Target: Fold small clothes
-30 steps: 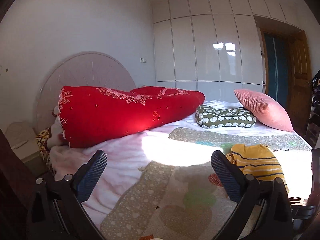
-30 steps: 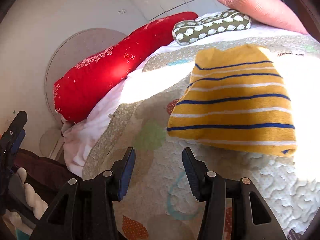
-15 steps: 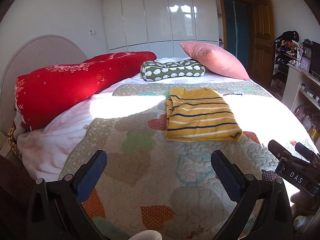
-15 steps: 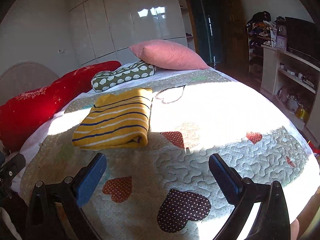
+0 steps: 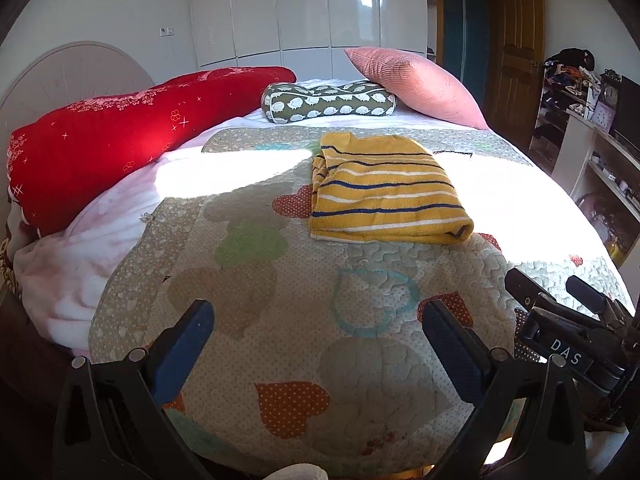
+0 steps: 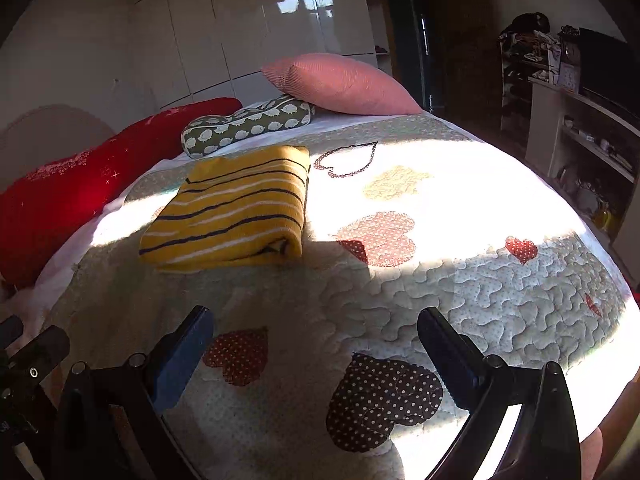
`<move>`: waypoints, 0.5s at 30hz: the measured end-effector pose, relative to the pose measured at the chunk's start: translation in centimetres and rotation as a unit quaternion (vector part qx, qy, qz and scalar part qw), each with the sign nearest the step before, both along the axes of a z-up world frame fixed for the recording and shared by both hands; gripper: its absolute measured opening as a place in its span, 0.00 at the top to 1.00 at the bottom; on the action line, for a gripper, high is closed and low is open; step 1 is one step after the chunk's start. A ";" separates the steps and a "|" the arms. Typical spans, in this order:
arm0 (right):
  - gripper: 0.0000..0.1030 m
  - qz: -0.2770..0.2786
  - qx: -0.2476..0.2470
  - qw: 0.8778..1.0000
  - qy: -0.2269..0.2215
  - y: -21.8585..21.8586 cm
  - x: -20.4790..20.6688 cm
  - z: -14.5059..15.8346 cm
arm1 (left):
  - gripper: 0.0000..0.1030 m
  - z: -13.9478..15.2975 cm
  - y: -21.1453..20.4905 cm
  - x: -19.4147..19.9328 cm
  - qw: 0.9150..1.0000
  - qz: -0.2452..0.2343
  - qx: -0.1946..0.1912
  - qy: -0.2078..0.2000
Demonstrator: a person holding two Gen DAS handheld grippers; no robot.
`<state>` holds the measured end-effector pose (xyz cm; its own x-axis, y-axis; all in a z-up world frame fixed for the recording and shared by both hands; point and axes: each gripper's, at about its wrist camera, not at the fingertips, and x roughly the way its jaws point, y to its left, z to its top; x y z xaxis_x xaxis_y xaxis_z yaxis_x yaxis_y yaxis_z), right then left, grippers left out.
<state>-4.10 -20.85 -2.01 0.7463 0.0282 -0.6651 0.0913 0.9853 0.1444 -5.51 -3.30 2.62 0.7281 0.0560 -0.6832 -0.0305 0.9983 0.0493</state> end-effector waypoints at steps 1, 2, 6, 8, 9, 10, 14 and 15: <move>0.00 0.001 -0.002 1.000 0.003 0.1 0.0 -0.1 | 0.00 -0.1 0.1 0.1 1.000 0.001 -0.001 0.002; 0.00 0.001 -0.003 1.000 0.007 0.2 0.0 -0.2 | 0.00 -0.1 0.2 0.1 1.000 0.003 -0.002 0.004; 0.00 -0.002 -0.020 1.000 0.001 0.2 -0.2 -0.2 | 0.00 0.0 0.3 0.1 1.000 0.020 0.007 0.010; 0.00 -0.001 -0.041 0.999 0.004 0.5 -0.2 -0.5 | 0.00 0.2 0.6 -0.3 0.999 0.030 0.008 0.010; 0.00 0.004 -0.050 0.999 0.011 0.9 -0.1 -0.8 | 0.00 0.3 0.9 -0.6 0.999 0.031 0.004 0.007; 0.00 0.011 -0.057 0.998 0.020 1.3 0.1 -1.0 | 0.00 0.4 1.2 -0.9 0.999 0.034 0.001 0.004; 0.00 0.030 -0.057 0.997 0.035 2.6 0.8 -1.3 | 0.00 0.7 1.9 -1.3 0.999 0.035 0.008 0.007; 0.00 0.029 -0.054 0.998 0.035 2.7 0.8 -1.3 | 0.00 0.9 2.0 -1.4 0.999 0.035 0.009 0.003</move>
